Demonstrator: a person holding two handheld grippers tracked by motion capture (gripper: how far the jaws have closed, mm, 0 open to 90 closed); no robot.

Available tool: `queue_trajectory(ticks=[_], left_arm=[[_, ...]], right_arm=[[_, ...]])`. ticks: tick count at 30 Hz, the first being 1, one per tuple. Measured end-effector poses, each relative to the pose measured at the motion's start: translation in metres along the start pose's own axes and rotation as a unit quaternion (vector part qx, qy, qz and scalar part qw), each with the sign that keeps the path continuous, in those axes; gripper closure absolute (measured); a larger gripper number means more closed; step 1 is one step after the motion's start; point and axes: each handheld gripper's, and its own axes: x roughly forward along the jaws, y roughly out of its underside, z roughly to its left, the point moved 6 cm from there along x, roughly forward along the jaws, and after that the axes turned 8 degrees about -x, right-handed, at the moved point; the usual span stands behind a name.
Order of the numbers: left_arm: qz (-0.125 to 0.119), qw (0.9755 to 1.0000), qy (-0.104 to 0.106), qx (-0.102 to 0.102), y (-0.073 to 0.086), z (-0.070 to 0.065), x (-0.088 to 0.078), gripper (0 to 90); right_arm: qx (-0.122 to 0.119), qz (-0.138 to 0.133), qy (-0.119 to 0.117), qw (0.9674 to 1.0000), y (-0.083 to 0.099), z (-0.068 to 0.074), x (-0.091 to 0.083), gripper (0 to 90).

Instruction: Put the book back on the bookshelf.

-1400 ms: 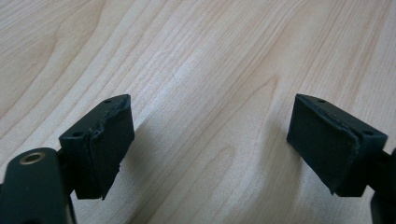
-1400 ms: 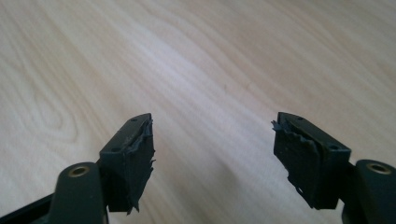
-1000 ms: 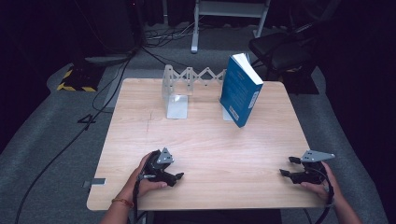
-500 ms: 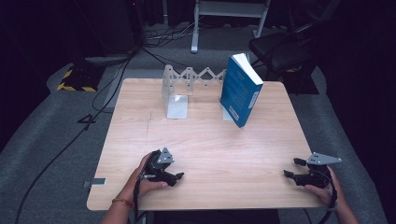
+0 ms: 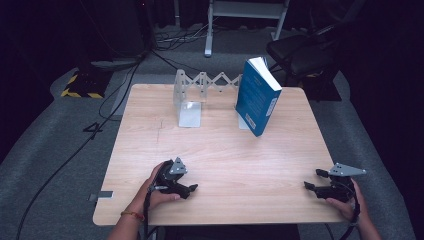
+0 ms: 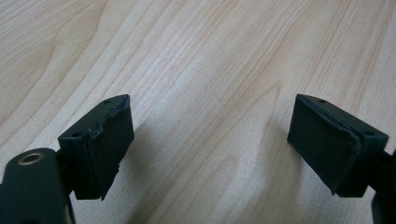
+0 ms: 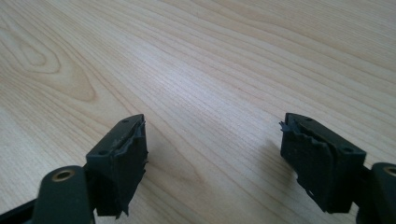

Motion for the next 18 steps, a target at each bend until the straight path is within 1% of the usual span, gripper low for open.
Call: queue_trajectory(ticks=[18], left_arm=[[0.000, 1.0000, 0.000, -0.001, -0.0008, 0.0004, 0.0007, 14.5]], right_arm=[[0.001, 0.000, 0.000, 1.0000, 0.0000, 0.0000, 0.0000, 23.2]])
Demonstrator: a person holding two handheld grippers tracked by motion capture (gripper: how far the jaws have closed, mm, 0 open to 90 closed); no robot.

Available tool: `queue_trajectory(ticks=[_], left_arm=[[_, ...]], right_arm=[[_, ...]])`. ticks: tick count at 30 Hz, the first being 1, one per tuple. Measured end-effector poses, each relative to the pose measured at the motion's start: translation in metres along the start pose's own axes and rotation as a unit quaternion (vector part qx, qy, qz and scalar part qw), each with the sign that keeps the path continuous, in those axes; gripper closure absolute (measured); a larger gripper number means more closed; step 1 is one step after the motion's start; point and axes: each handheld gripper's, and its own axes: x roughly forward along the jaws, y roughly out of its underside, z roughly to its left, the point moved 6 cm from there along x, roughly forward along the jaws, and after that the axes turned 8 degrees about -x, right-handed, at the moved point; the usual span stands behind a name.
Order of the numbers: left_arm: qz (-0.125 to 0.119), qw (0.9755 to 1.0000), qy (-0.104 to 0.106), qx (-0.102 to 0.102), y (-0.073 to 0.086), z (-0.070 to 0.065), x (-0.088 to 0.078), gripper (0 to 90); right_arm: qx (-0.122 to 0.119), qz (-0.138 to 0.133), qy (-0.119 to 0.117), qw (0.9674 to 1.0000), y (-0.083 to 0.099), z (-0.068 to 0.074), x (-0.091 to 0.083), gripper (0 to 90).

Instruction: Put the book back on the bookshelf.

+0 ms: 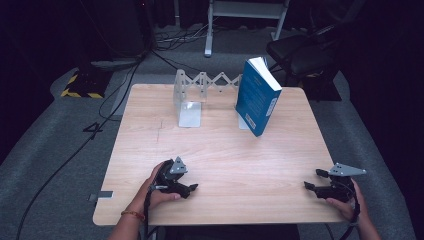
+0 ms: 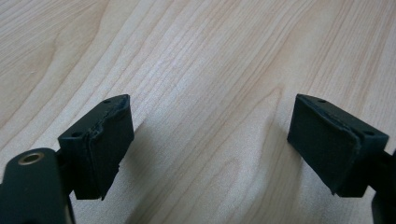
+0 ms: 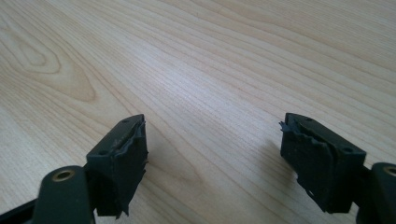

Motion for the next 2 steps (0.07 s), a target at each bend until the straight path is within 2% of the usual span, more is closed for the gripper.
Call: queue_trajectory(ticks=[2], left_arm=[[0.000, 1.0000, 0.000, -0.001, 0.0000, -0.0001, 0.0000, 14.5]], right_arm=[[0.000, 0.000, 0.000, 1.0000, 0.0000, 0.0000, 0.0000, 23.2]])
